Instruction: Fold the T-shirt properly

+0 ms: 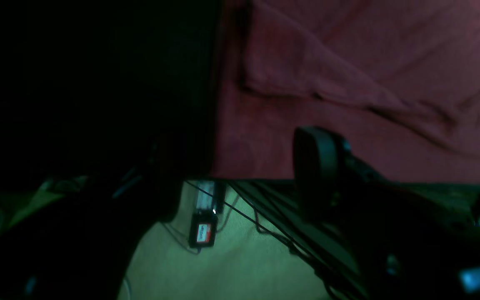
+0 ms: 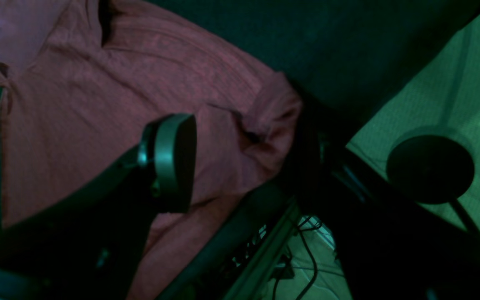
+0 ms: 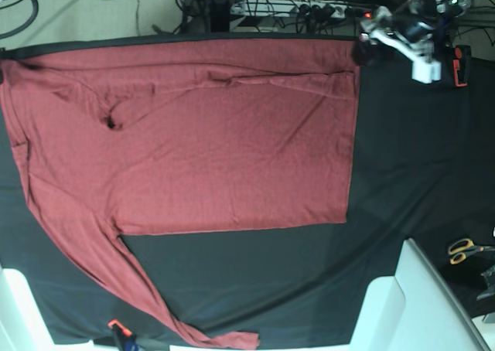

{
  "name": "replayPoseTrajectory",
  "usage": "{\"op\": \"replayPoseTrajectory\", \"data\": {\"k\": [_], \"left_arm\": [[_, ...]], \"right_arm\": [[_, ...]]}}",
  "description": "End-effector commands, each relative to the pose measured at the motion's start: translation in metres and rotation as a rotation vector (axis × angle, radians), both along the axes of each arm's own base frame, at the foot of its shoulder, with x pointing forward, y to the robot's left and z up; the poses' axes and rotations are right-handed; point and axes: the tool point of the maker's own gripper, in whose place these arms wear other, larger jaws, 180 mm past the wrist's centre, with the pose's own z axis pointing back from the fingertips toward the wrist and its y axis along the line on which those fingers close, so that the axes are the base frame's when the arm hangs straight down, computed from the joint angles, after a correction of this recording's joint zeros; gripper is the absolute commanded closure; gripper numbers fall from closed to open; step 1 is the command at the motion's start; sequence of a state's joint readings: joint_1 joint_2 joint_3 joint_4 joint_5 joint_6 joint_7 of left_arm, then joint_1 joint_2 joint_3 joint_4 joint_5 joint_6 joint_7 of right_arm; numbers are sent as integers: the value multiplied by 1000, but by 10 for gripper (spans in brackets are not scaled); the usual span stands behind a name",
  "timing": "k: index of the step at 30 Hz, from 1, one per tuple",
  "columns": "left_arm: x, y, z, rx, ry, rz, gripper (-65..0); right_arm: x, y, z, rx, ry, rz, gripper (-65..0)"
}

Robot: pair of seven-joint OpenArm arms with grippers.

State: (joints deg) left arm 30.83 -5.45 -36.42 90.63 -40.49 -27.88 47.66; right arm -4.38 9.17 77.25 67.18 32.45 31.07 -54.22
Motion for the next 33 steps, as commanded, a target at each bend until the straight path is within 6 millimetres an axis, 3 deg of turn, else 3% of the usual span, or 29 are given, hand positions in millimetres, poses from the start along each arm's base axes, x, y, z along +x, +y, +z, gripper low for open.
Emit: {"op": "replayPoseTrajectory", "data": {"k": [1,5,7,9,14,16,19,25,28,33], "left_arm": [[0,15,9,29,-23,20,-397],[-7,52,20,92,-34,104,-397],[-10,70,27,124,-45,143,-397],[-8,87,36,159,-56,154,-397],[13,98,51,201,-99,117,-397],[16,100,53,205,-97,107,-397],[16,101,54,207,-84,91,-397],[12,103,53,210,-71,92,-395],[12,104,53,211,-74,96,-395],[11,102,52,205,-73,99,-392]], "right_arm": [[7,-21,21,-77,-45,-9,-339],[19,-41,42,-175,-97,-23,-341],[39,-46,52,-209,-102,43,-341],[73,-42,62,-242,-108,163,-341],[178,-17,86,-360,-212,415,-341],[208,-8,87,-375,-241,473,-341],[243,1,71,-342,-242,507,-341],[267,-2,37,-366,-195,445,-342],[259,-10,20,-462,-105,438,-342],[246,1,-4,-493,-32,443,-342]]}}
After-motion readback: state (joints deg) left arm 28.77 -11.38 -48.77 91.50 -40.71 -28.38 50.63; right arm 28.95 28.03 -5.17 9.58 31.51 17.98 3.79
